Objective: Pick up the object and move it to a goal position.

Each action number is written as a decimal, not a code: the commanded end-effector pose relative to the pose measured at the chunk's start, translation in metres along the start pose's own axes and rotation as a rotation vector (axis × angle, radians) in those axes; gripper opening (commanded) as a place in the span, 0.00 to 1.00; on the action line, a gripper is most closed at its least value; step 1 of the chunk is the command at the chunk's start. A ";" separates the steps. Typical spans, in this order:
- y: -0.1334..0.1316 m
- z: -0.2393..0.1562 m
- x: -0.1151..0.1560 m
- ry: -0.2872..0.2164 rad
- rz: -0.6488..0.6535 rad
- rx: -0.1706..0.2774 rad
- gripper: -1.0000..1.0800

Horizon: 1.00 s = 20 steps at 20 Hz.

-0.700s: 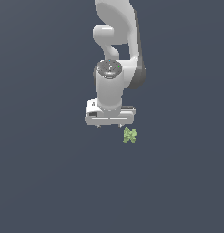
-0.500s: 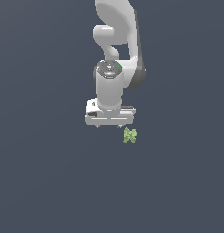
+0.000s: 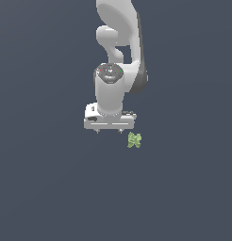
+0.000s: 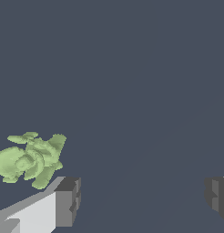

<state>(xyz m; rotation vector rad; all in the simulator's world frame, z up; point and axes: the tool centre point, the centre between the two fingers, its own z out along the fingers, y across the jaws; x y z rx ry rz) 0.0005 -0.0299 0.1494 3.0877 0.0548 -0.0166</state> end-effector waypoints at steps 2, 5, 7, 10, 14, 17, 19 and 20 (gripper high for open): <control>-0.005 0.002 0.000 0.001 0.003 0.002 0.96; -0.016 0.006 0.000 0.002 0.012 0.006 0.96; -0.026 0.010 0.000 0.004 0.021 0.010 0.96; -0.045 0.018 -0.001 0.006 0.039 0.018 0.96; -0.079 0.031 -0.004 0.008 0.071 0.032 0.96; -0.100 0.039 -0.008 0.009 0.091 0.041 0.96; -0.111 0.044 -0.010 0.009 0.102 0.045 0.96; -0.116 0.045 -0.011 0.009 0.107 0.047 0.96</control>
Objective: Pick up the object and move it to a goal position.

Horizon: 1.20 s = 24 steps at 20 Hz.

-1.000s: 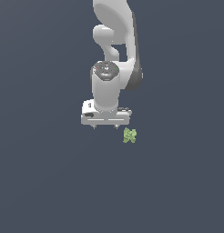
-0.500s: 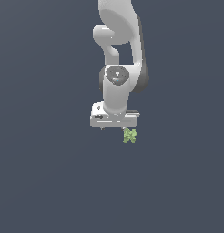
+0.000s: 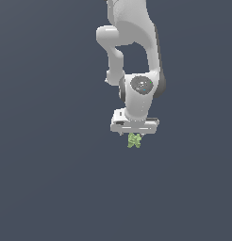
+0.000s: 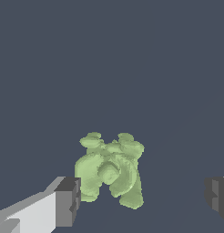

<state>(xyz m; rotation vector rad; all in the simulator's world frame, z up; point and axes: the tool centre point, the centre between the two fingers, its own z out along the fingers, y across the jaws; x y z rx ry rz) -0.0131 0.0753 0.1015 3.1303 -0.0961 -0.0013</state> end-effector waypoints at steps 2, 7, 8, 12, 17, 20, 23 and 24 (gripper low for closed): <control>-0.014 0.007 -0.004 0.001 0.017 0.007 0.96; -0.022 0.010 -0.007 0.000 0.025 0.010 0.96; -0.021 0.009 -0.007 0.000 0.022 0.009 0.96; -0.021 0.015 -0.007 0.000 0.022 0.009 0.96; -0.021 0.039 -0.008 0.000 0.024 0.009 0.96; -0.022 0.053 -0.008 0.000 0.024 0.010 0.96; -0.022 0.059 -0.008 0.000 0.025 0.010 0.96; -0.022 0.060 -0.007 0.000 0.025 0.010 0.96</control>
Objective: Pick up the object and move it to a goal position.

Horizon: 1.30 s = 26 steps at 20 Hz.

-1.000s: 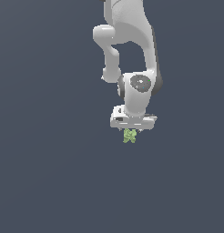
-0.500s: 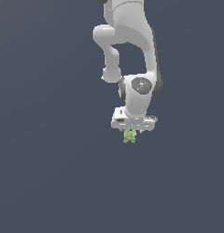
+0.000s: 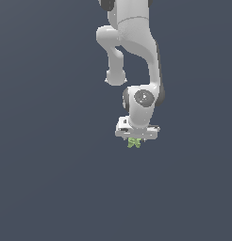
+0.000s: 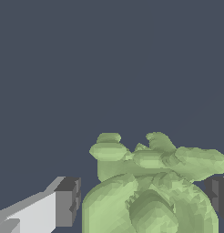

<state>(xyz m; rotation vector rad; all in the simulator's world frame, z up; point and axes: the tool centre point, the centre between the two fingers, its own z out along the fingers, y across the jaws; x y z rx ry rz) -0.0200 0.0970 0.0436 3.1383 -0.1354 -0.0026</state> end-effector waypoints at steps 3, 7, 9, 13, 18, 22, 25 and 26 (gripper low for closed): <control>0.000 0.002 0.001 0.002 0.000 0.000 0.00; 0.000 0.002 0.001 0.002 0.000 0.000 0.00; 0.000 0.002 0.001 0.002 0.000 0.000 0.00; 0.000 0.002 0.001 0.002 0.000 0.000 0.00; -0.002 -0.010 0.003 0.002 0.000 0.000 0.00; -0.004 -0.030 0.006 0.002 0.000 0.000 0.00; -0.007 -0.051 0.010 0.002 0.000 0.000 0.00; -0.008 -0.059 0.011 0.002 0.000 0.000 0.00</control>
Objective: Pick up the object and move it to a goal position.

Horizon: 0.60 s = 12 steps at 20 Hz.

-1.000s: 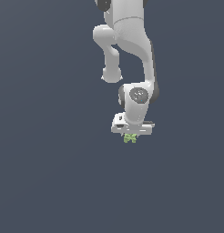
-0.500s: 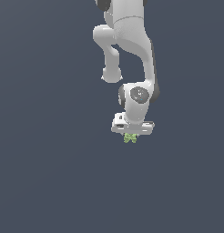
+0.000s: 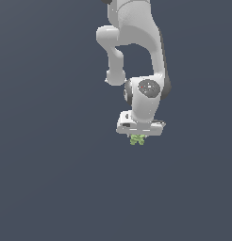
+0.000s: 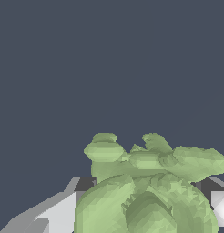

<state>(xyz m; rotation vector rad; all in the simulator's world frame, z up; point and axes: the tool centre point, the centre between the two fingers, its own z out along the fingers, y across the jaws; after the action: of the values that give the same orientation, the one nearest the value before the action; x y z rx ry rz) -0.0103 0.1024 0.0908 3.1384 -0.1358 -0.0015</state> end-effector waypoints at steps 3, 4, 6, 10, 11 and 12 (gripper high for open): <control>-0.005 -0.040 0.007 0.001 0.000 0.000 0.00; -0.006 -0.050 0.009 0.001 0.000 0.000 0.00; -0.009 -0.071 0.013 0.001 0.000 0.000 0.00; -0.014 -0.114 0.021 0.001 0.000 0.000 0.00; -0.015 -0.125 0.023 0.001 0.000 0.000 0.00; -0.017 -0.134 0.025 0.001 0.000 0.000 0.00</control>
<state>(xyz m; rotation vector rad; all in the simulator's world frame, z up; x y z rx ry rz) 0.0134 0.1153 0.2096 3.1389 -0.1356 0.0017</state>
